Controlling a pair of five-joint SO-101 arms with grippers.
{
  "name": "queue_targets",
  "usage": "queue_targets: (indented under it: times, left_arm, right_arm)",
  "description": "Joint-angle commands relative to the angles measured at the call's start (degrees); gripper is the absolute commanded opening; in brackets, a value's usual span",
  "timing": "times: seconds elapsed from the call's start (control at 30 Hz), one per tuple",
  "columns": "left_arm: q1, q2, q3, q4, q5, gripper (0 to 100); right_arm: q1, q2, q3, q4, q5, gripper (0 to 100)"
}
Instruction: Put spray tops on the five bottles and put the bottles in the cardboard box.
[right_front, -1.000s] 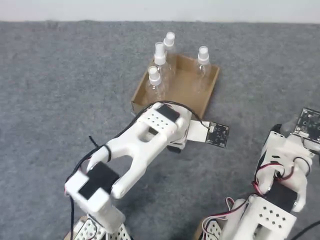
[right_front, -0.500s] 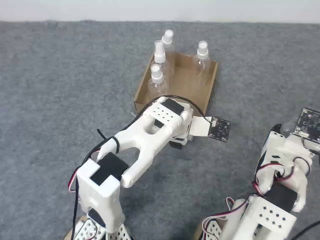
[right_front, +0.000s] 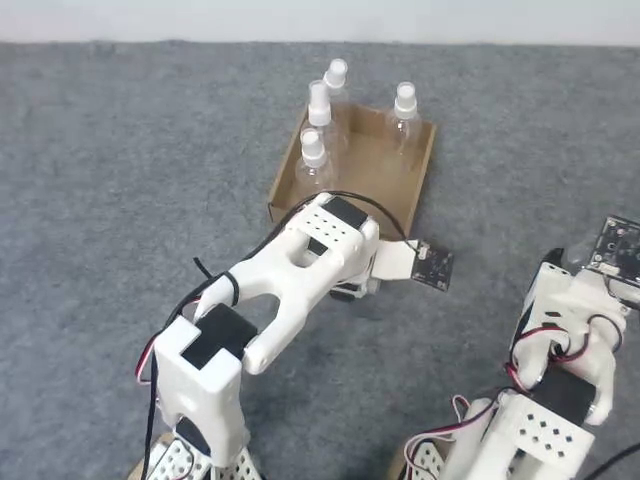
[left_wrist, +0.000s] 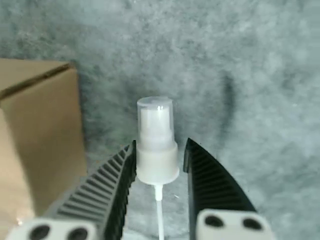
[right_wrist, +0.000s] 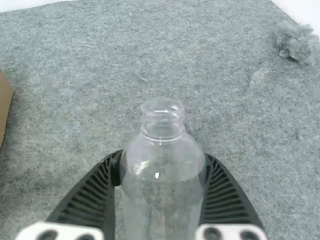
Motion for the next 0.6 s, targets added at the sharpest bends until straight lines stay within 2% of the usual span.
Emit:
queue_targets:
  times: [0.0, 0.23, 0.4, 0.57]
  left_arm:
    - [0.6, -1.1, -3.5, 4.9, -0.3, 15]
    - [0.8, -1.4, -4.6, 12.3, -0.2, 14]
    - [0.8, -1.4, -6.5, 16.5, 1.7, 6]
    - [0.8, -1.4, -6.6, 19.7, 3.7, 5]
  right_arm:
    - [0.4, -1.1, -0.4, -0.7, -0.2, 6.2]
    - [0.4, -1.3, -0.4, -0.7, -0.2, 6.2]
    - [0.3, -1.5, 0.9, -1.3, -0.2, 6.2]
    - [0.3, -1.5, 1.0, -1.2, -0.2, 6.2]
